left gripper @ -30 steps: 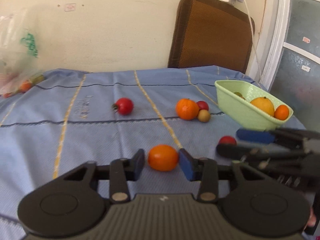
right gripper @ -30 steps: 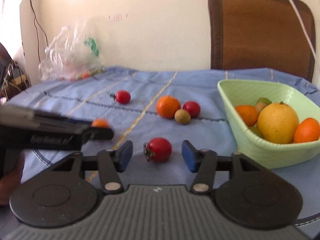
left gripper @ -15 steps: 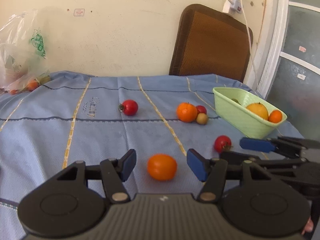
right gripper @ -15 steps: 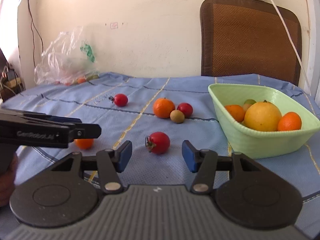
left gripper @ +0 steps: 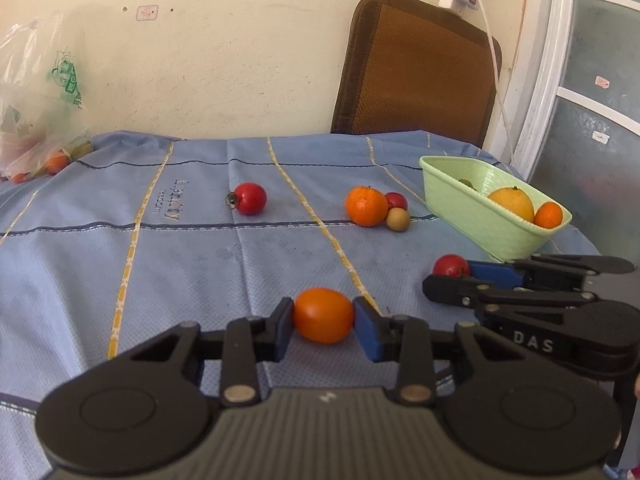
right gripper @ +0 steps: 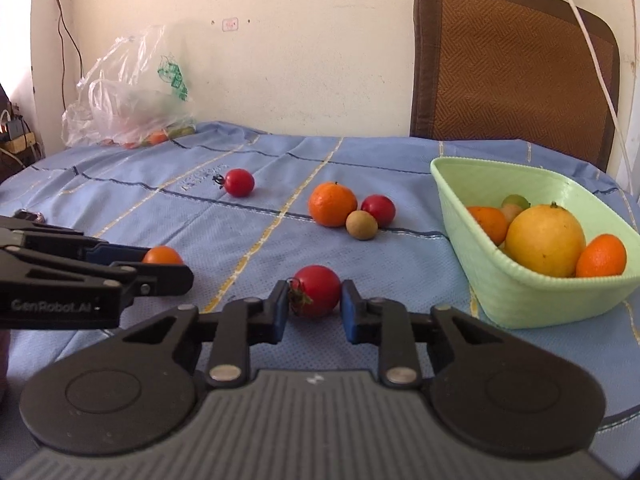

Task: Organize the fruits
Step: 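Carry both fruits over the bowl and open both grippers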

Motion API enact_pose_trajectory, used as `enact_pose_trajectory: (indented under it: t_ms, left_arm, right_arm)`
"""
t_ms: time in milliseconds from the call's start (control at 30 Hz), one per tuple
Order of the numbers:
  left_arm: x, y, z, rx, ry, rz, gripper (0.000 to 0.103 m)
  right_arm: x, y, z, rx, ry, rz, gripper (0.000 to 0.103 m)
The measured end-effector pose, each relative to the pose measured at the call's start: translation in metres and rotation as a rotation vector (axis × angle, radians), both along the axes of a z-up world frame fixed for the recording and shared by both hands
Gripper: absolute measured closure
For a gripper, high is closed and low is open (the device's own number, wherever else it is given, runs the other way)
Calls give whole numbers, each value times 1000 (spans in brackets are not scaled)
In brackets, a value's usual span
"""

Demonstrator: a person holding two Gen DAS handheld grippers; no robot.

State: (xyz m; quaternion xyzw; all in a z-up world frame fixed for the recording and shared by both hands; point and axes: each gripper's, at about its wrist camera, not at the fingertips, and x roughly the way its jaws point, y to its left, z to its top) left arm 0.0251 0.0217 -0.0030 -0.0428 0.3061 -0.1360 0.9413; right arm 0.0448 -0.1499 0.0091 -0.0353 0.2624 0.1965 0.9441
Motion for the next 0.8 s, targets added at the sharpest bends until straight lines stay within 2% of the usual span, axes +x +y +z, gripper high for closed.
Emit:
enact_pose_trajectory:
  t_ms: [133,333,433,533,633,800]
  left_arm:
    - [6,-6,9,-78,11,-37,70]
    - [34,-58,54,-157,-60,-191,70]
    - [57,-96,65,-158,-62,-258,70]
    - [79,-126,60,-127,-42,-274,70]
    - [95,-142,51,-113,2,-273,70]
    - [102,-154,41,-81,16,-268,67]
  right_arm:
    - [-12,-17,8,44,-51,-27,73]
    - [-22,-63,32,77,-197,-157,73]
    - [-14,-81,33,69,-220,-213,73]
    - [-3,-92,25,71,-200,-235,73]
    - [1,-93,19,60,-208,-232,72]
    - [-1,-95,17,66,-237,-229,71]
